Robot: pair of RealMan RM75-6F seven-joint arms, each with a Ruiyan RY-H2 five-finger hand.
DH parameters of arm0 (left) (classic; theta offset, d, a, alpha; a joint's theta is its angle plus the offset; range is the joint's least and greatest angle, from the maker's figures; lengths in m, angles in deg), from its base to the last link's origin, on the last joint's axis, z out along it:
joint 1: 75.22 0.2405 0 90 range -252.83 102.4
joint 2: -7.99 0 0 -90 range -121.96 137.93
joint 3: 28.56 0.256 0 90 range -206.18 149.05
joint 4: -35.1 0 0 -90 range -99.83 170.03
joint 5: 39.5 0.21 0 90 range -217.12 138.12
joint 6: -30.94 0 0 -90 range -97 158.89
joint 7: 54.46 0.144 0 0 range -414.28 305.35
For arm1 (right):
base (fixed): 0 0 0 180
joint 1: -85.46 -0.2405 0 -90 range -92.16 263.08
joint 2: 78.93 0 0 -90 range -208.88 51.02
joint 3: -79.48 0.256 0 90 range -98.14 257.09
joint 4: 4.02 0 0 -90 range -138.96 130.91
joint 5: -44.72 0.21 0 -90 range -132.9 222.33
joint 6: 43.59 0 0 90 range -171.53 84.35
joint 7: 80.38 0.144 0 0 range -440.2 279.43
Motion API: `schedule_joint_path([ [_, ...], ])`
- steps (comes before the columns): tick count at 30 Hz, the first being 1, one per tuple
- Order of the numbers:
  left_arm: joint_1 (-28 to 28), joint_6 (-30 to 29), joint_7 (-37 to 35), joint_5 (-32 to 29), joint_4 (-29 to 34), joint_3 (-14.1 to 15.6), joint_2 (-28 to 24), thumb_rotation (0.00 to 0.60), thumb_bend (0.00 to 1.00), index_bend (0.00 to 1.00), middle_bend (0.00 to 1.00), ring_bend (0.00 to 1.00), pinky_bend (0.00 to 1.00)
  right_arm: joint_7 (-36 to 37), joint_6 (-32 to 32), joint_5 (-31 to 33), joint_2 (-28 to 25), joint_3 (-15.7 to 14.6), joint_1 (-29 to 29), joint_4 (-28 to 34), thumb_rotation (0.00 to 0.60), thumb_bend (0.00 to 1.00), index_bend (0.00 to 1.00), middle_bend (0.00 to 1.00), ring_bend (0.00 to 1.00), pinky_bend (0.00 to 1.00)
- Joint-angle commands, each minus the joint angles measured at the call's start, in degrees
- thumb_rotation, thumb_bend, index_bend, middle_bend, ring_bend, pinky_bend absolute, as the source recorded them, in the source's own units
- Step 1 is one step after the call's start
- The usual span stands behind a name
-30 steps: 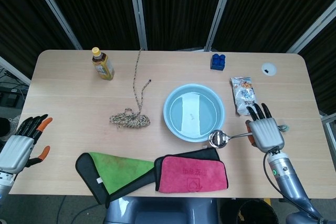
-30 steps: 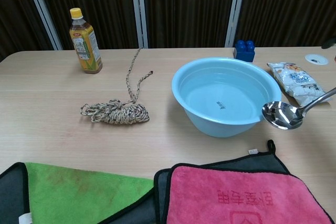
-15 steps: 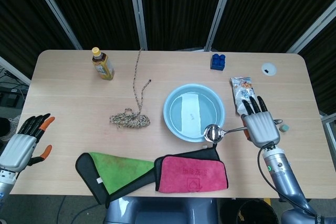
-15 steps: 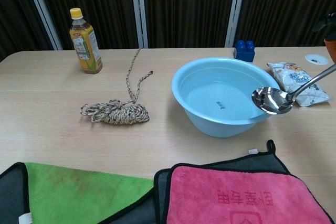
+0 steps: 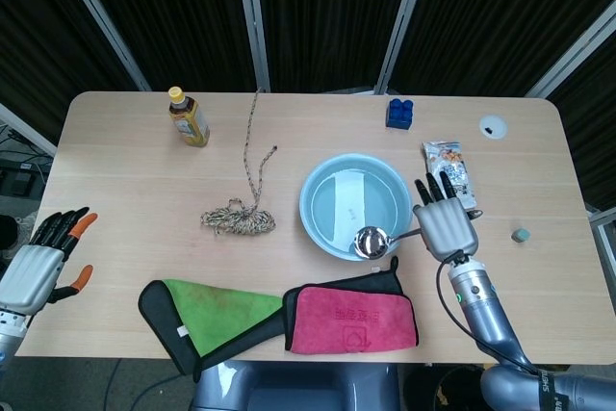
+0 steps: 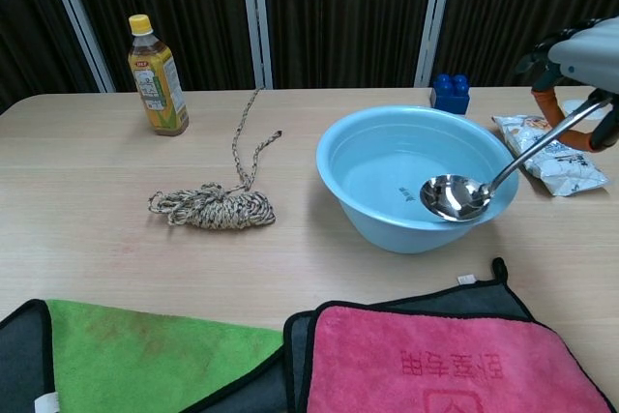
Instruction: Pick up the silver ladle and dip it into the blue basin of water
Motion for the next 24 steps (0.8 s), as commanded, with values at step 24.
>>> schedule_joint_path([
  [24,-0.05,0.43,-0.07,-0.18,-0.06,-0.03,-0.08,0.600,0.44,0.00,0.00,0.00,0.00,3.50,1.71,-4.31,7.86,-3.84,-1.68,-8.70,0.600,0.45,0.73,0.11,0.00,0.01],
])
